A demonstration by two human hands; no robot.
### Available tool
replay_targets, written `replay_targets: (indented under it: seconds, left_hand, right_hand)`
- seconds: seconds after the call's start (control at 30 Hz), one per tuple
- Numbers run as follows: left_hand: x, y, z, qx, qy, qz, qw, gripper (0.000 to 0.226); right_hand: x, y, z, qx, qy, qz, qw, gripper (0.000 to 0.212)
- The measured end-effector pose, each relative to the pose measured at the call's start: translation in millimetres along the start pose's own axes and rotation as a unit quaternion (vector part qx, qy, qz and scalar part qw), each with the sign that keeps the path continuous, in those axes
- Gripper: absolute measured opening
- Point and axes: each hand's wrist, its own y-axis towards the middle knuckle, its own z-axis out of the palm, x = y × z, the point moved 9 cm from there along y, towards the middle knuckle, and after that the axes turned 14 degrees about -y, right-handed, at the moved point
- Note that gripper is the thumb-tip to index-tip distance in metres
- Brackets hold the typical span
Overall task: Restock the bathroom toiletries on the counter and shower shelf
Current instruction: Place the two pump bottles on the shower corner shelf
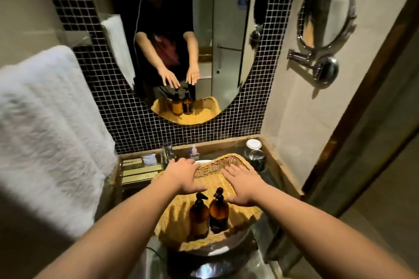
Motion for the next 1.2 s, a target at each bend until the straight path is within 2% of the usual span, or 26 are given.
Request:
replay_targets:
  seconds: [0.13, 0.23, 0.33, 0.4, 0.53, 0.63, 0.7, 0.8, 0.87, 1.0, 1.13, 1.2]
  left_hand:
    - [15, -8, 18, 0.019, -0.002, -0.023, 1.000, 0.111]
    - [12, -8, 39, 0.052, -0.022, -0.034, 0.998, 0.110]
    - [5, -4, 67, 0.082, -0.044, -0.039, 0.995, 0.106]
    - [3, -1, 84, 0.091, -0.063, -0.046, 0.993, 0.101]
    - [5, 4, 104, 0.048, -0.181, -0.090, 0.978, 0.091]
    - [14, 5, 122, 0.024, -0.286, -0.140, 0.948, 0.087]
    - [16, 5, 142, 0.028, -0.338, -0.163, 0.927, 0.076]
    - [17, 5, 160, -0.007, -0.424, -0.177, 0.888, 0.063]
    - [20, 7, 165, -0.019, -0.438, -0.174, 0.882, 0.064]
    - [22, 7, 179, 0.001, -0.439, -0.156, 0.885, 0.074]
    - [23, 6, 187, -0.033, -0.431, -0.181, 0.883, 0.057]
    - [23, 8, 188, -0.045, -0.444, -0.189, 0.875, 0.054]
  right_hand:
    - [30, 26, -10, 0.006, -0.009, -0.062, 0.998, 0.101]
    - [40, 35, 1, 0.026, -0.002, -0.083, 0.996, 0.101]
    - [43, 40, 31, 0.071, 0.054, -0.072, 0.993, 0.101]
    - [41, 42, 49, 0.084, 0.116, -0.048, 0.989, 0.094]
    - [39, 42, 65, 0.024, 0.240, -0.013, 0.970, 0.069]
    - [39, 39, 75, -0.006, 0.354, 0.028, 0.935, 0.076]
    - [37, 38, 86, -0.022, 0.406, 0.061, 0.911, 0.082]
    - [40, 41, 105, -0.037, 0.448, 0.077, 0.890, 0.066]
    - [44, 45, 112, -0.050, 0.446, 0.062, 0.891, 0.054]
    - [52, 51, 121, -0.054, 0.471, 0.054, 0.879, 0.056]
    - [52, 59, 132, -0.031, 0.521, 0.097, 0.848, 0.064]
    - [50, 62, 139, -0.010, 0.497, 0.087, 0.863, 0.075]
